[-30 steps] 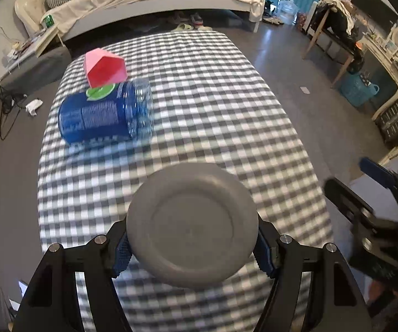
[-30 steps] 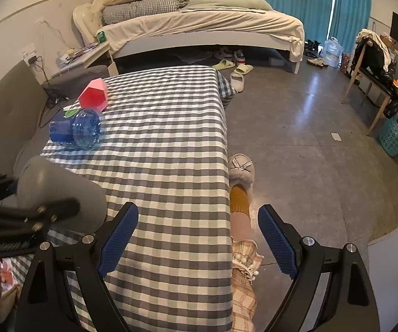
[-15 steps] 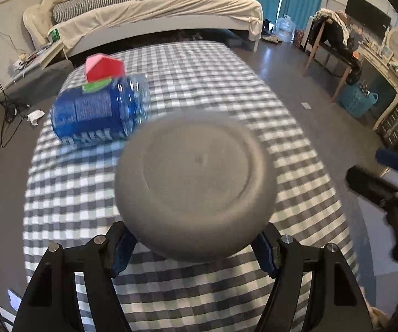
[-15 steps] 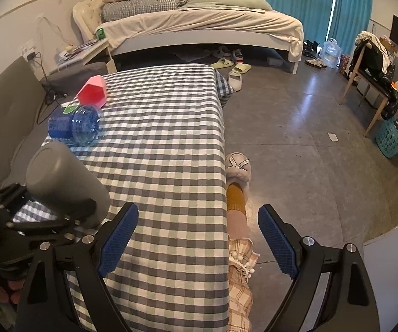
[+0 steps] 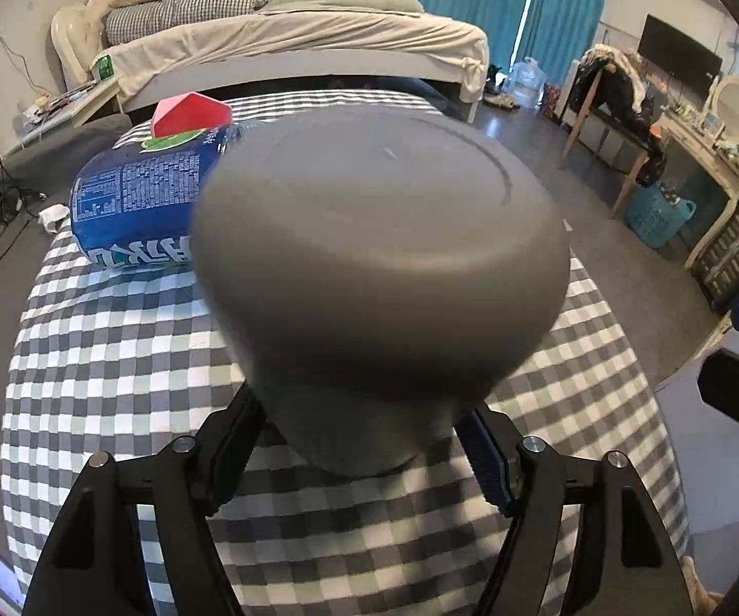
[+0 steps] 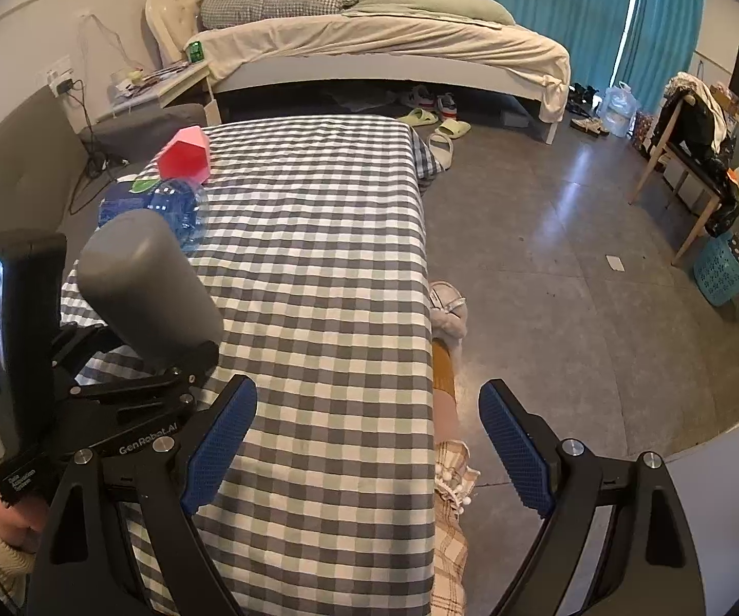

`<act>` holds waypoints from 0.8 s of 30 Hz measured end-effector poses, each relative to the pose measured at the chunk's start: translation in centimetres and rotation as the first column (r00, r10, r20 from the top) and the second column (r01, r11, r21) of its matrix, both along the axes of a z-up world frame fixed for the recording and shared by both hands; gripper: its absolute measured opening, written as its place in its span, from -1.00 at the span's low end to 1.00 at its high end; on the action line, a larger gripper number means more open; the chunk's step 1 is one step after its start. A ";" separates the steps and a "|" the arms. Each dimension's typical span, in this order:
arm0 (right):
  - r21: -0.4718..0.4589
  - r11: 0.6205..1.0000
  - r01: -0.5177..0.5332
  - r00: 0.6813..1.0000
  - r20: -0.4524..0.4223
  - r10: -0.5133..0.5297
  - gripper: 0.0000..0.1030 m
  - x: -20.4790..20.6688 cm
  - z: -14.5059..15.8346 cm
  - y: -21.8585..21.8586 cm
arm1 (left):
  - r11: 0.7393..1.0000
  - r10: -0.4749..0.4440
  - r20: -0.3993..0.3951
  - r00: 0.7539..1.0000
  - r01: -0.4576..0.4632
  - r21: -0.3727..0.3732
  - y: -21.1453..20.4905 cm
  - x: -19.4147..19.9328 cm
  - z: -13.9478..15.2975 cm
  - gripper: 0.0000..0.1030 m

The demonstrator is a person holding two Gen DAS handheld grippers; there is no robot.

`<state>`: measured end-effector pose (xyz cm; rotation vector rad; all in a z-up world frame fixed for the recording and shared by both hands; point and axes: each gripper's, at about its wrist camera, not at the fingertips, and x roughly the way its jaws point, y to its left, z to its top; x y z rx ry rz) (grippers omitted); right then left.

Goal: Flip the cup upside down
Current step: 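Lower the grey cup upright onto the cloth and open the right gripper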

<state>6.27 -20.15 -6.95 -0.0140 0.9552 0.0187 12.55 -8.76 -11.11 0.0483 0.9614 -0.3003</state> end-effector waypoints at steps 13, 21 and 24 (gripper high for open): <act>0.036 0.999 -0.017 0.987 0.161 0.011 0.72 -2.8 2.2 2.9 | 0.997 0.065 0.138 0.988 -0.060 -0.042 4.8 -6.6 4.2 0.87; 0.008 0.999 -0.051 0.940 0.338 0.045 0.87 -6.3 2.5 4.4 | 0.988 0.156 0.402 0.902 -0.149 -0.049 8.1 -10.6 8.3 1.00; 0.013 0.998 -0.061 0.926 0.373 0.052 1.00 -6.8 2.5 4.8 | 0.985 0.166 0.431 0.887 -0.167 -0.035 8.4 -11.3 8.8 1.00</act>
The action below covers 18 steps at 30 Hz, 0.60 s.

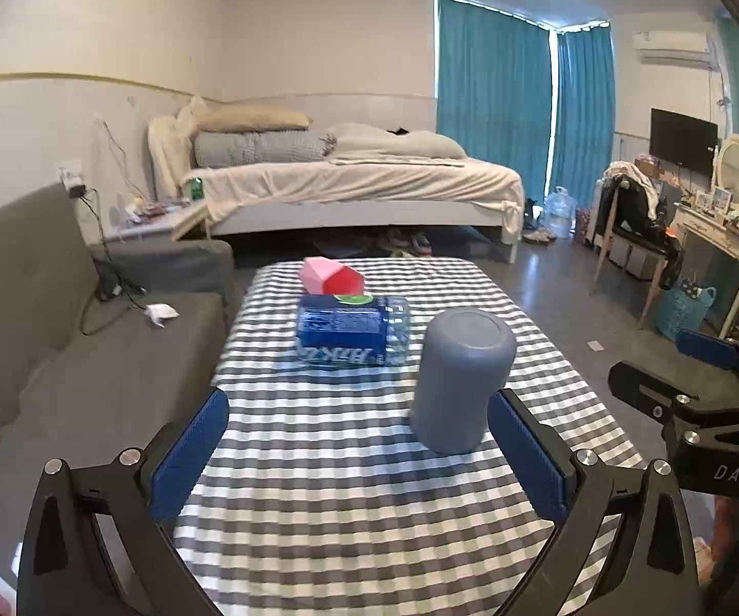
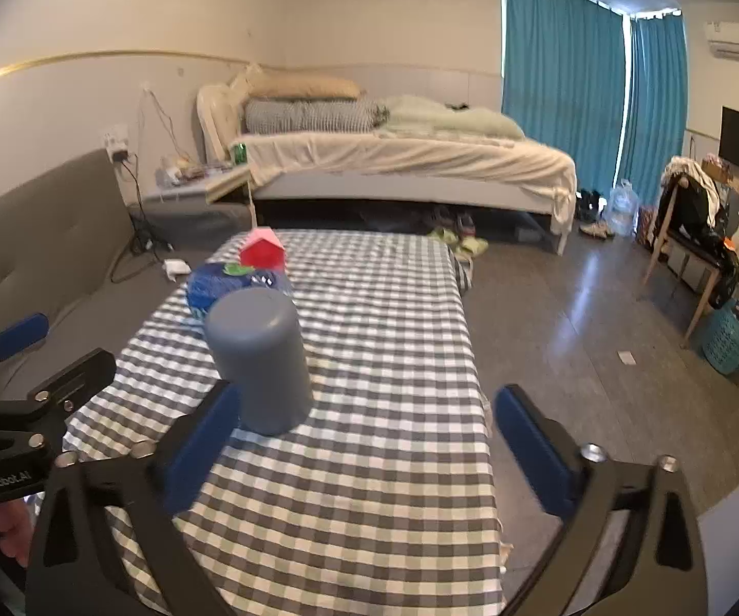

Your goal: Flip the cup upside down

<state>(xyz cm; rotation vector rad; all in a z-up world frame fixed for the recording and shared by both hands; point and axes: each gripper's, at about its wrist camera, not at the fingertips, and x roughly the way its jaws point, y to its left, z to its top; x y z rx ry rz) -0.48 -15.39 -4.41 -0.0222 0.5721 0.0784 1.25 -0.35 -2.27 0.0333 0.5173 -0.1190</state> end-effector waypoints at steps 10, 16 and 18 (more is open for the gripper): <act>0.022 1.000 0.008 1.000 -0.012 -0.008 1.00 -0.1 -0.4 -0.6 | 0.998 0.052 -0.002 0.999 -0.052 -0.033 1.5 -1.3 -0.4 1.00; 0.020 1.000 0.012 1.000 -0.012 -0.012 1.00 -0.4 -0.3 -0.5 | 0.999 0.044 -0.017 0.999 -0.044 -0.024 1.5 -1.4 -0.7 1.00; 0.019 1.000 0.012 1.000 -0.012 -0.012 1.00 -0.4 -0.3 -0.5 | 0.999 0.043 -0.021 0.999 -0.044 -0.022 1.5 -1.4 -0.8 1.00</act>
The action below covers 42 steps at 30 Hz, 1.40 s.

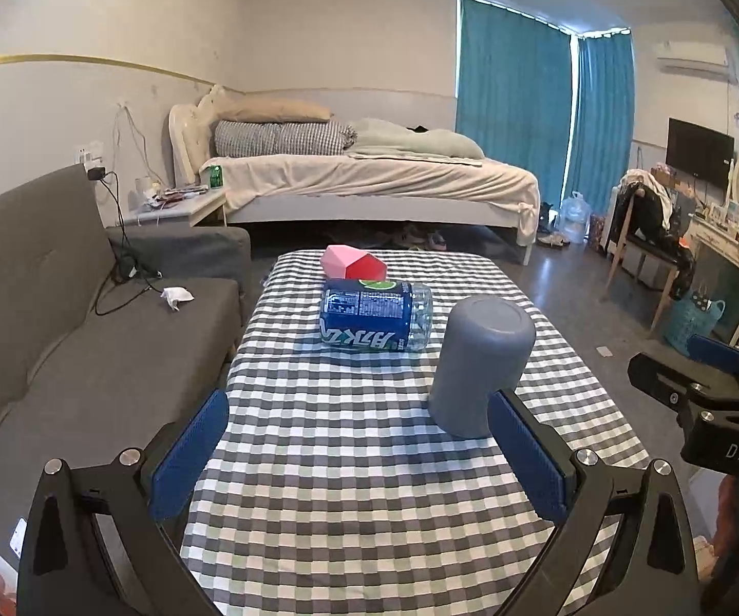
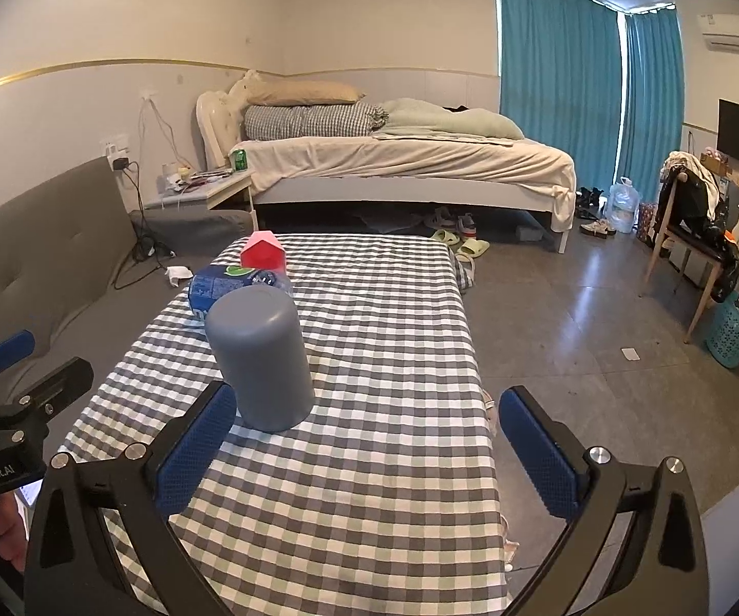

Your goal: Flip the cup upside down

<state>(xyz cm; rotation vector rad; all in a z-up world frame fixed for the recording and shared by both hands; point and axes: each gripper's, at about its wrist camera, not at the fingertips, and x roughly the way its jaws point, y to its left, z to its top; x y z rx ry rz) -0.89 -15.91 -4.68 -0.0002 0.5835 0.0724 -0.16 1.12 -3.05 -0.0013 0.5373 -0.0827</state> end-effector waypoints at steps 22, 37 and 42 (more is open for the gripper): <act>-0.005 1.000 0.001 1.000 -0.013 -0.001 1.00 0.1 -0.2 -0.1 | 1.000 0.001 -0.008 1.000 -0.001 -0.002 -0.2 0.1 -0.1 1.00; -0.008 1.000 0.006 1.000 -0.020 -0.007 1.00 0.1 -0.4 -0.2 | 1.000 0.003 -0.009 1.000 -0.003 -0.001 -0.1 0.2 -0.2 1.00; -0.009 1.000 0.007 1.000 -0.021 -0.008 1.00 0.1 -0.5 -0.3 | 1.000 0.002 -0.009 1.000 -0.002 0.000 -0.1 0.2 -0.2 1.00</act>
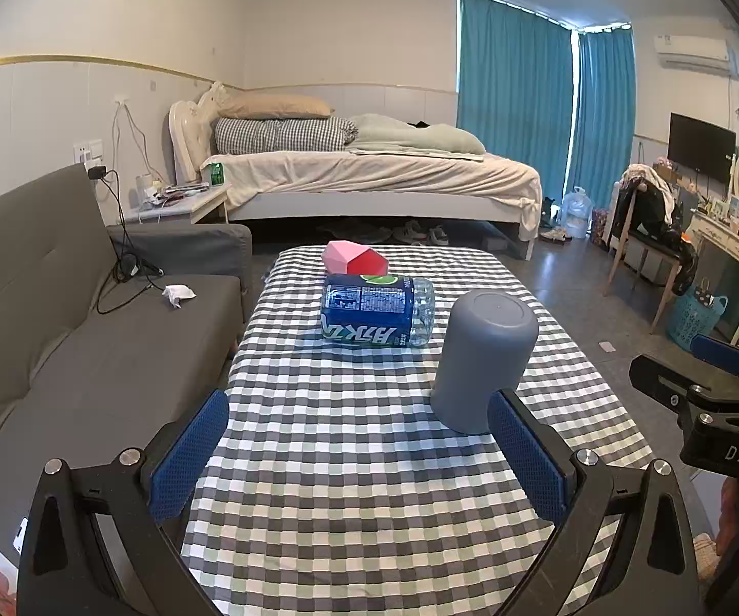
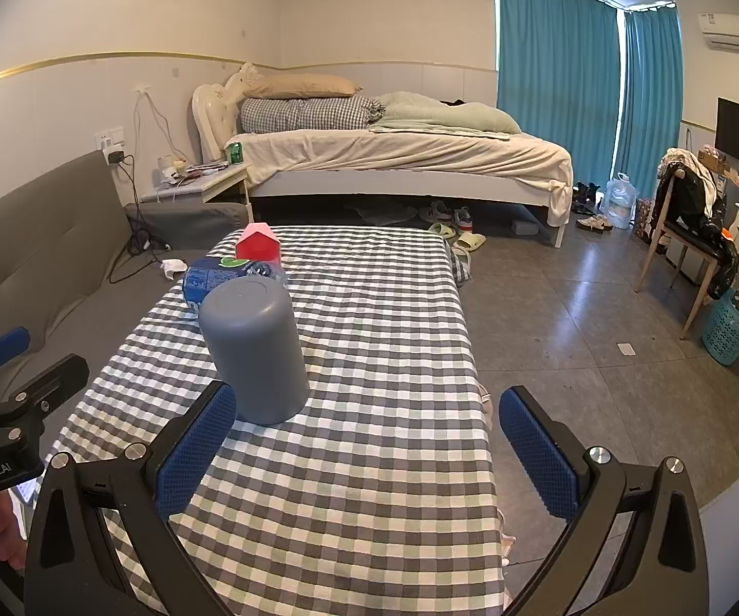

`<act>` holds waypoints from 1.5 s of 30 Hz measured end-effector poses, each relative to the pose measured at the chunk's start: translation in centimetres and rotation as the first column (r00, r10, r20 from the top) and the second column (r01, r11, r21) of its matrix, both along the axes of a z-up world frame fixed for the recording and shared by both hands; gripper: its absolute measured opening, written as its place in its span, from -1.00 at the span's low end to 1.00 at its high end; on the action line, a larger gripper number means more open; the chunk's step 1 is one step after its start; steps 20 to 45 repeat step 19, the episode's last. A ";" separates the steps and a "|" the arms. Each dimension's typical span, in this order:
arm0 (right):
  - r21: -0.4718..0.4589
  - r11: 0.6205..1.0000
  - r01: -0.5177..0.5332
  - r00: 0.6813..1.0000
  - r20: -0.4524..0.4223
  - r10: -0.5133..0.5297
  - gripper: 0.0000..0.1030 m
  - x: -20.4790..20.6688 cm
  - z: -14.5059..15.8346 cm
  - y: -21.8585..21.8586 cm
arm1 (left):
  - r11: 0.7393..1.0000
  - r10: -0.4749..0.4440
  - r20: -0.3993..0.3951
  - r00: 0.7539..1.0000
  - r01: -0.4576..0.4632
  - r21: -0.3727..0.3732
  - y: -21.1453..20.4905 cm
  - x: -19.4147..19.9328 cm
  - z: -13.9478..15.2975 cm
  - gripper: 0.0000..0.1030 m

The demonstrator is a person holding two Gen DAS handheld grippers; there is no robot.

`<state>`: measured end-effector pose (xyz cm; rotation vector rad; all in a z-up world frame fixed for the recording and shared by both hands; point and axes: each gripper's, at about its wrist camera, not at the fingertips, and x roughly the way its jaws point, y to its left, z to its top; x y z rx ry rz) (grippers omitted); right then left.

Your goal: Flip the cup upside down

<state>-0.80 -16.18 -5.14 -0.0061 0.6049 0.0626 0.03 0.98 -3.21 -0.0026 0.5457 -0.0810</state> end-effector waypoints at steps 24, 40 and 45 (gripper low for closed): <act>-0.003 1.000 0.001 1.000 -0.003 -0.001 1.00 0.1 0.0 0.1 | 1.000 0.006 -0.011 1.000 -0.006 0.002 0.3 0.1 -0.3 1.00; -0.003 1.000 0.001 1.000 -0.003 -0.001 1.00 0.1 0.0 0.1 | 1.000 0.006 -0.011 1.000 -0.006 0.002 0.3 0.1 -0.3 1.00; -0.003 1.000 0.001 1.000 -0.003 -0.001 1.00 0.1 0.0 0.1 | 1.000 0.006 -0.011 1.000 -0.006 0.002 0.3 0.1 -0.3 1.00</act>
